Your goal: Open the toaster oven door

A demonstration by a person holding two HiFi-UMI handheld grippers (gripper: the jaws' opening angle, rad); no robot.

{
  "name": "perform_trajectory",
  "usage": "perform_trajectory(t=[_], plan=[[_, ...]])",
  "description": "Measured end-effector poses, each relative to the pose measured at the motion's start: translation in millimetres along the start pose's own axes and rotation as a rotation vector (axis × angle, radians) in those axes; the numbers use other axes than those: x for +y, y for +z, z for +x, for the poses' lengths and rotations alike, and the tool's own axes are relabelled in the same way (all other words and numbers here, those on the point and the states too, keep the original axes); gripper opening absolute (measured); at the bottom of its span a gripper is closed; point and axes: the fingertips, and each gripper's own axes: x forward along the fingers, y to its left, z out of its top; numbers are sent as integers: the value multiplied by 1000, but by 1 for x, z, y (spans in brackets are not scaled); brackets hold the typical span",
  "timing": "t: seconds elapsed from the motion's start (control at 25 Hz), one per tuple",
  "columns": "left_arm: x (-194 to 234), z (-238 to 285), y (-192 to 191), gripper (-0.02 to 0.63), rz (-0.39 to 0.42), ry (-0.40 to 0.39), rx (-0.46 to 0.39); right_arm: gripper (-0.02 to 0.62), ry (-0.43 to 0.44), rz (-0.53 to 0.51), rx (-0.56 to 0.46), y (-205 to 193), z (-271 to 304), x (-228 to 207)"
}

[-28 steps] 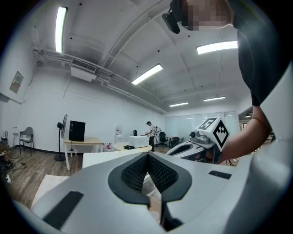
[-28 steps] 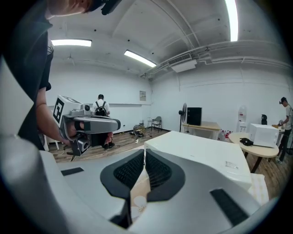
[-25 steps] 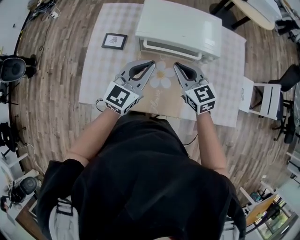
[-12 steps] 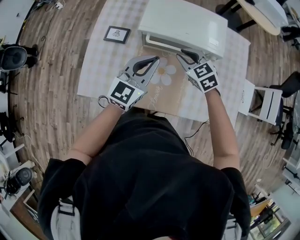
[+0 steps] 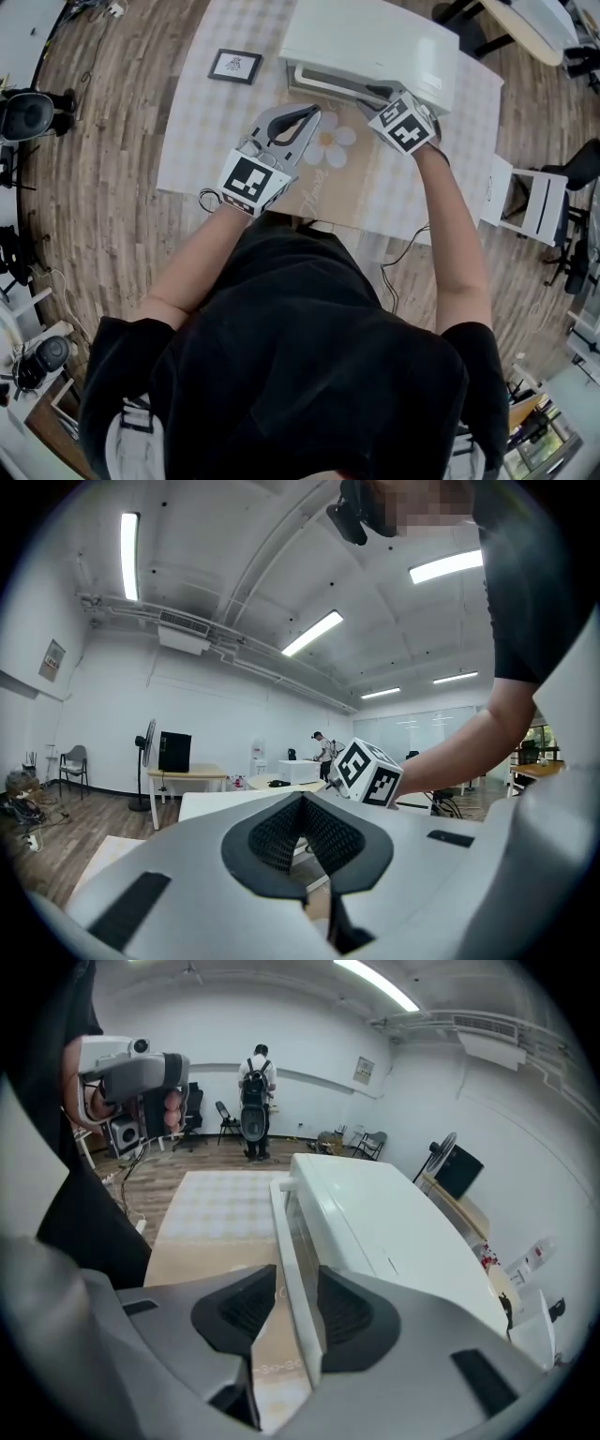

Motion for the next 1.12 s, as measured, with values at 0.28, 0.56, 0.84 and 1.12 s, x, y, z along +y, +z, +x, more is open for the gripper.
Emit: perform_trajectory(t=[0.28, 0.56, 0.84, 1.12], plan=[[0, -4, -6, 12, -14, -8, 11, 160, 16, -100, 119, -9, 15, 5], [-3, -8, -12, 14, -7, -11, 11, 110, -2, -208, 200, -18, 26, 6], [-6, -15, -16, 14, 4, -13, 10, 101, -2, -261, 250, -19, 29, 9], [-9, -19, -12, 12, -11, 7, -6, 101, -47, -263, 234, -21, 27, 19]])
